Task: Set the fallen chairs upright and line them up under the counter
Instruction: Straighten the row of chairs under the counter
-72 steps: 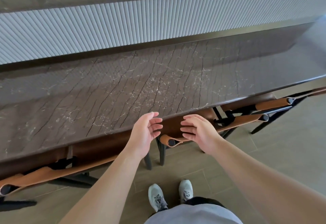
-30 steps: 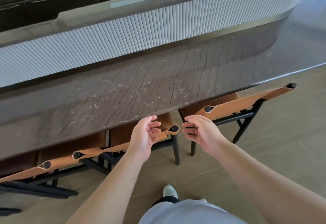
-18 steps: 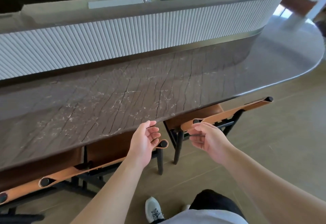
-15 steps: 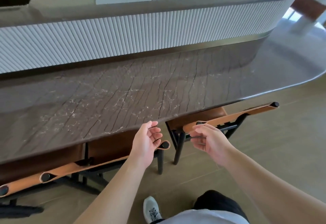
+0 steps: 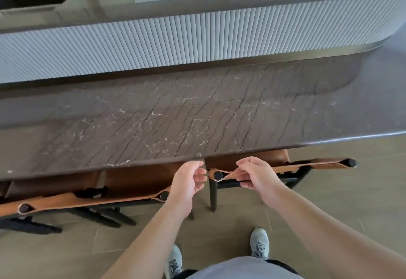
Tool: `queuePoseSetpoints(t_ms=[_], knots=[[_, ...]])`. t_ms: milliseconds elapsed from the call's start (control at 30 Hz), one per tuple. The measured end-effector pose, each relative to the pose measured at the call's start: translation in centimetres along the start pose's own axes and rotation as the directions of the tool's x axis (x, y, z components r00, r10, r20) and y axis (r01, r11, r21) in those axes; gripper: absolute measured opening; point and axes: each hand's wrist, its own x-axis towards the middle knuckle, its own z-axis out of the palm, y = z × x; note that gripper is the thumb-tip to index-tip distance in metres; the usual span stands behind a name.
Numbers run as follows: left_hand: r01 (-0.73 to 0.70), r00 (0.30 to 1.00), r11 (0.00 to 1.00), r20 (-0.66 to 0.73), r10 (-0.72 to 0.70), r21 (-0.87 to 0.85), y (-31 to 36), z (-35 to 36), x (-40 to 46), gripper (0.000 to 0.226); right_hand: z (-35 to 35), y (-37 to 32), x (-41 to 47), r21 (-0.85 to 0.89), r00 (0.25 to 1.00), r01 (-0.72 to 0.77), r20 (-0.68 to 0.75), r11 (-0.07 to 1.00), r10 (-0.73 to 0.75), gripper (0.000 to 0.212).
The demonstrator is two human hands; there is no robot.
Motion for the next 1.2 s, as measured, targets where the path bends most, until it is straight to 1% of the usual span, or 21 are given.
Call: queuePoseSetpoints(t_ms=[33,67,100,133,200,233,267,333,400,433,467,533,600,667,733,833,1033,1100,1200], knots=[[-0.027,0.999,0.996,-0.024,0.029,0.089,-0.2,1.1,0.1,0.013,-1.0,0.1,0.5,-0.046,1.000,0.009,-0.003,0.999,-0.009,0.014],[-0.093,0.995,0.977,-0.023,0.099,0.194,-0.6,2.5,0.3,0.013,-2.4,0.1,1.3,-0.086,1.000,0.018,-0.003,0.996,-0.018,0.014],[-0.184,0.982,0.937,0.010,0.189,0.297,-1.3,3.9,0.4,0.012,-4.1,0.0,2.0,-0.129,1.000,0.030,-0.003,0.991,-0.030,0.015],[-0.272,0.960,0.875,0.056,0.273,0.401,-1.9,5.0,0.5,0.012,-5.7,0.0,2.7,-0.178,0.999,0.046,-0.009,0.983,-0.048,0.014],[-0.375,0.917,0.707,0.128,0.378,0.600,-2.8,6.5,0.7,0.017,-9.1,-0.3,3.7,-0.344,0.991,0.106,-0.038,0.933,-0.127,0.011],[-0.404,0.897,0.616,0.161,0.411,0.677,-3.4,6.9,1.0,0.023,-10.8,-0.4,4.1,-0.461,0.982,0.138,-0.051,0.876,-0.182,0.011],[-0.420,0.881,0.517,0.196,0.431,0.746,-3.8,7.4,1.3,0.029,-12.5,-0.4,4.4,-0.579,0.967,0.169,-0.061,0.798,-0.249,0.012],[-0.412,0.855,0.270,0.267,0.444,0.870,-4.3,8.3,1.8,0.035,-15.9,-0.3,5.1,-0.781,0.930,0.188,-0.054,0.596,-0.364,0.021],[-0.364,0.834,-0.024,0.337,0.437,0.931,-4.6,8.9,2.0,0.035,-18.6,-0.2,5.6,-0.925,0.919,0.140,-0.011,0.352,-0.394,0.027],[-0.333,0.827,-0.138,0.359,0.433,0.933,-4.8,9.1,2.1,0.034,-19.7,0.0,5.7,-0.960,0.924,0.114,0.009,0.255,-0.382,0.027],[-0.312,0.818,-0.217,0.377,0.434,0.925,-4.9,9.2,2.2,0.032,-20.6,0.1,5.7,-0.975,0.930,0.098,0.019,0.199,-0.368,0.028],[-0.289,0.805,-0.320,0.410,0.430,0.902,-5.0,9.0,2.5,0.027,-22.3,0.5,5.7,-0.986,0.938,0.093,0.039,0.141,-0.345,0.031],[-0.285,0.802,-0.356,0.425,0.420,0.890,-5.1,8.6,2.9,0.027,-23.9,0.7,5.9,-0.993,0.942,0.111,0.096,0.027,-0.322,0.031],[-0.301,0.801,-0.355,0.436,0.410,0.885,-4.9,8.5,3.3,0.029,-25.5,0.9,6.0,-0.991,0.942,0.101,0.124,-0.090,-0.310,0.028],[-0.306,0.801,-0.358,0.442,0.404,0.882,-4.6,8.6,3.5,0.026,-26.9,1.0,6.0,-0.986,0.939,0.062,0.111,-0.155,-0.326,0.025],[-0.280,0.823,-0.351,0.411,0.392,0.894,-4.6,8.4,3.9,0.019,-28.0,1.5,6.2,-0.990,0.933,0.040,0.086,-0.138,-0.349,0.027],[-0.249,0.851,-0.344,0.374,0.368,0.905,-4.6,8.8,3.5,0.026,-27.2,1.3,6.6,-0.996,0.939,0.031,0.058,-0.084,-0.339,0.027],[-0.254,0.854,-0.355,0.381,0.353,0.900,-4.4,8.9,3.7,0.027,-27.0,1.1,6.8,-0.997,0.940,0.024,0.047,-0.072,-0.339,0.027],[-0.275,0.848,-0.387,0.411,0.334,0.880,-4.5,8.6,4.1,0.028,-27.0,1.2,6.9,-0.996,0.942,0.014,0.042,-0.087,-0.334,0.027]])
